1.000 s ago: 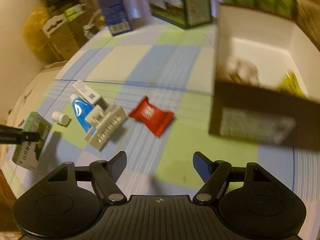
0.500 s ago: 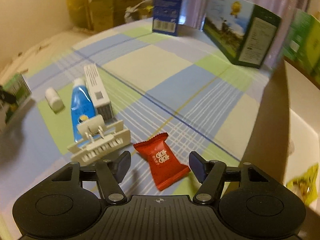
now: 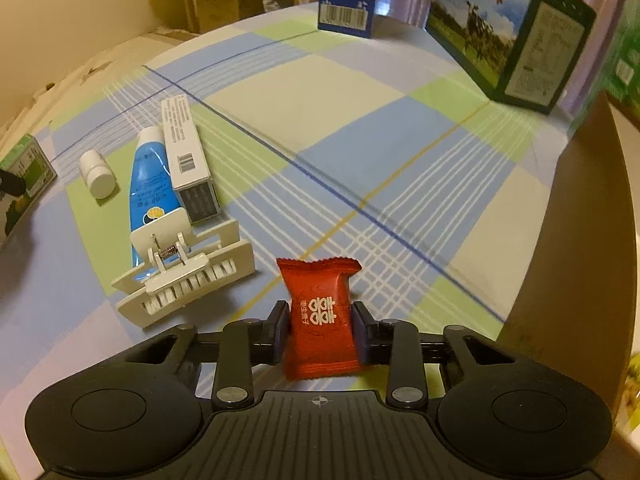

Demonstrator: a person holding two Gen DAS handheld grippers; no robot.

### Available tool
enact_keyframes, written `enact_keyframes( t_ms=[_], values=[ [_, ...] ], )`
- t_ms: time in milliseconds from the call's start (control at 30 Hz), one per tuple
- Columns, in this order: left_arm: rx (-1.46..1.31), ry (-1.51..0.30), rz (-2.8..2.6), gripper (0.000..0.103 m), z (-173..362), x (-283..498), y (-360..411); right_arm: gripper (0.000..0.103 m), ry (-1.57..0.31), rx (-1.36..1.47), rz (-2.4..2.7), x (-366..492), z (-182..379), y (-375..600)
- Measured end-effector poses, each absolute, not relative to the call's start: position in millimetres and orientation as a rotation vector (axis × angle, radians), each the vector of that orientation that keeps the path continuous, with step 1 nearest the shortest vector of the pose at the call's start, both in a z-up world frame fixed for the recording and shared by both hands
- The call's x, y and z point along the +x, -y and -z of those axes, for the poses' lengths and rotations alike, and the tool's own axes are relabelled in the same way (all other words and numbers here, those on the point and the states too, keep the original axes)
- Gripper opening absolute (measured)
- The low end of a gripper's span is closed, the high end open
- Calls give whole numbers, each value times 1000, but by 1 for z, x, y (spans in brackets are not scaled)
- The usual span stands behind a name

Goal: Organize objects
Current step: 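Grasp the green medicine box with the left tool while the right tool grasps the red candy packet, then carry the green box and red candy packet over the brown box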

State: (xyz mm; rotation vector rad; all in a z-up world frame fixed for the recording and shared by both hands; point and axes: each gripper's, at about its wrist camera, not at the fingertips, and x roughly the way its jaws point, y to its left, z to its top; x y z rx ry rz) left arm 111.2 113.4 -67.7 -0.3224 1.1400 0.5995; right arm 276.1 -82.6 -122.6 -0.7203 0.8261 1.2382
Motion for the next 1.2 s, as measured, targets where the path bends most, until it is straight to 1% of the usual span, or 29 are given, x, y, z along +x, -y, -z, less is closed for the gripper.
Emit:
enact_keyframes(
  t_ms=[133,500,1200],
  values=[
    [-321,-1138,-601,25,68,111,-113,28,-872,-681,-1221,273,122,89],
    [-287,-1141,-604,25,69,115,-110,28,-985,-590,-1153,255,115,113],
    [-252,-1123,-564,25,67,108,-103,27,-1051,-502,-1075,236,104,152]
  ],
)
